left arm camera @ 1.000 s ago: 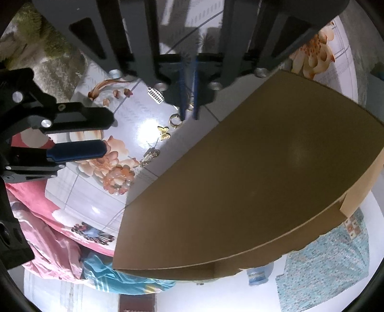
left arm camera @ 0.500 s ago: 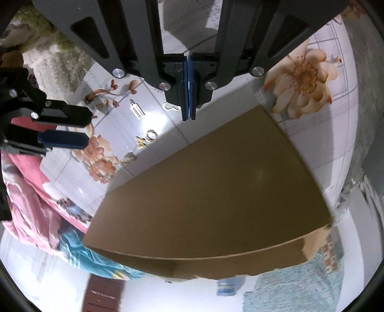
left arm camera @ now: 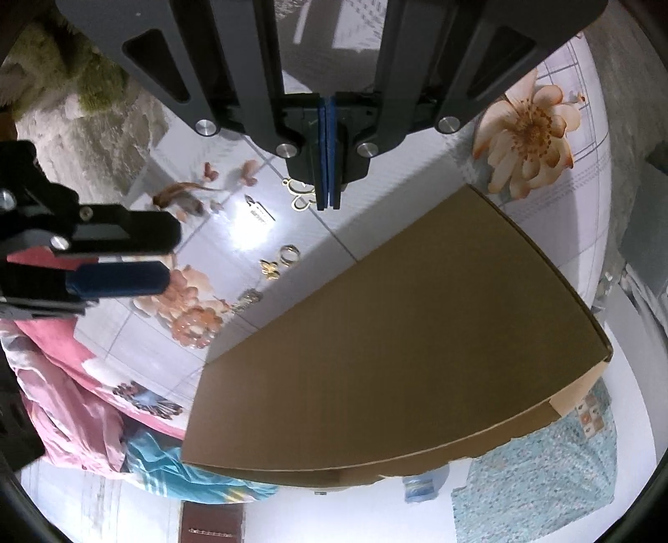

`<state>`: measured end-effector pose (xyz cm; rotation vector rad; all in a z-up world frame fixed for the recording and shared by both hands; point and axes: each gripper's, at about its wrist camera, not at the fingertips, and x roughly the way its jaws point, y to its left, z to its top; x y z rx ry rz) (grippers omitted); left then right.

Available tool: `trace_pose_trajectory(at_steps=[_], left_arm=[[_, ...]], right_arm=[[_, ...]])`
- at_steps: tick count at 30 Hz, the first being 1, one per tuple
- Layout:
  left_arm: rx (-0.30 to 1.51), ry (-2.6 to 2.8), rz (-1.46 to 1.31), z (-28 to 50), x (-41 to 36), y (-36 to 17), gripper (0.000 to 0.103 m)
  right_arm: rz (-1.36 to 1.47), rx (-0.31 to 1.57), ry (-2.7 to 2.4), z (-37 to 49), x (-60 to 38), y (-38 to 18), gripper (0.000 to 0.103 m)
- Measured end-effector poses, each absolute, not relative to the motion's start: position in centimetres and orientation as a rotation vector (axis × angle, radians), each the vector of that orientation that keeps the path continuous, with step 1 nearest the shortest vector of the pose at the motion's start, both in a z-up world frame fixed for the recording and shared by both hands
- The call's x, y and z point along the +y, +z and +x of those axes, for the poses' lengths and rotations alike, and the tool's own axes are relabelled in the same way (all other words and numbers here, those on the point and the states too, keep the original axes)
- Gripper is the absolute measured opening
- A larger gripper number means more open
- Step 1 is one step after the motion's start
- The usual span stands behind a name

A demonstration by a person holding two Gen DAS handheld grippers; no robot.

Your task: Organize jewelry

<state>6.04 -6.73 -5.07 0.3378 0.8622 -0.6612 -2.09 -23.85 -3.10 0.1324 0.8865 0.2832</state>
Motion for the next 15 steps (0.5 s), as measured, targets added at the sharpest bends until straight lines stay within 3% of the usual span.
trace_pose_trajectory(at_steps=[8,12,15], left_arm=[[0.868,-0.7,0.293,5.6,-6.3,-4.6,0.001],[0.842,-0.739,0.304,5.0,-6.3,-4.1,0.022],[0.848,-0.746,0.346,4.9,-6.9,-4.4,0.024]], right_arm=[[0.152,0.885,0.274,-2.2,-24.3,-3.3,0.039],[0.176,0.885,0.273,-2.2,-24.9,-3.4,0.04],[0.187,0.889,0.271,-2.3,-25.0,-3.5,0.04]])
